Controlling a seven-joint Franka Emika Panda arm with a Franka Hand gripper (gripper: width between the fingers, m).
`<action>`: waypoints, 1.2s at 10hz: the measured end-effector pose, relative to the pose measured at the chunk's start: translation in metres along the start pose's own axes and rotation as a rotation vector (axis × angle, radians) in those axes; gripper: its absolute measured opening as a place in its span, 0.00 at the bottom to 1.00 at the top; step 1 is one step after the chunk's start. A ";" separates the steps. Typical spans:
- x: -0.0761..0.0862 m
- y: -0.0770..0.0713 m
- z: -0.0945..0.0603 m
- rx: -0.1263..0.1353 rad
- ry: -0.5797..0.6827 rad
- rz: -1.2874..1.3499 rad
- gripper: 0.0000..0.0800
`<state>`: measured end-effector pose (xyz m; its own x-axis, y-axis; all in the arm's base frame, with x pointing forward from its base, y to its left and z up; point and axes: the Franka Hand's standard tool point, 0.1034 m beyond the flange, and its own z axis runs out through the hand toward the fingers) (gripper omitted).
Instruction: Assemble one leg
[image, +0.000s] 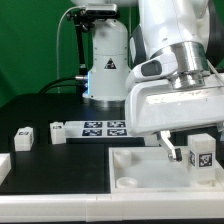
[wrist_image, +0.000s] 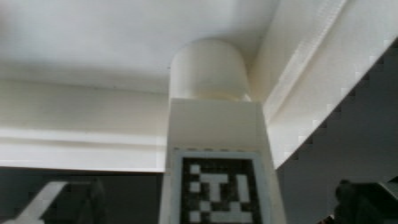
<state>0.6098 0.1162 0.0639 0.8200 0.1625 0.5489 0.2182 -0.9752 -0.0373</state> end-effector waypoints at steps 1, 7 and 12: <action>-0.002 -0.001 0.001 0.004 -0.025 -0.001 0.81; 0.011 -0.002 -0.004 0.048 -0.418 0.055 0.81; 0.017 0.000 -0.003 0.074 -0.598 0.078 0.81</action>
Offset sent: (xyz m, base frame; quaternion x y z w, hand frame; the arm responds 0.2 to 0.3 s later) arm 0.0141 -0.0148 0.0075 -0.0344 -0.2554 0.0273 0.9658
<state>0.6221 0.1180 0.0759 0.9855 0.1681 -0.0209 0.1641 -0.9780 -0.1285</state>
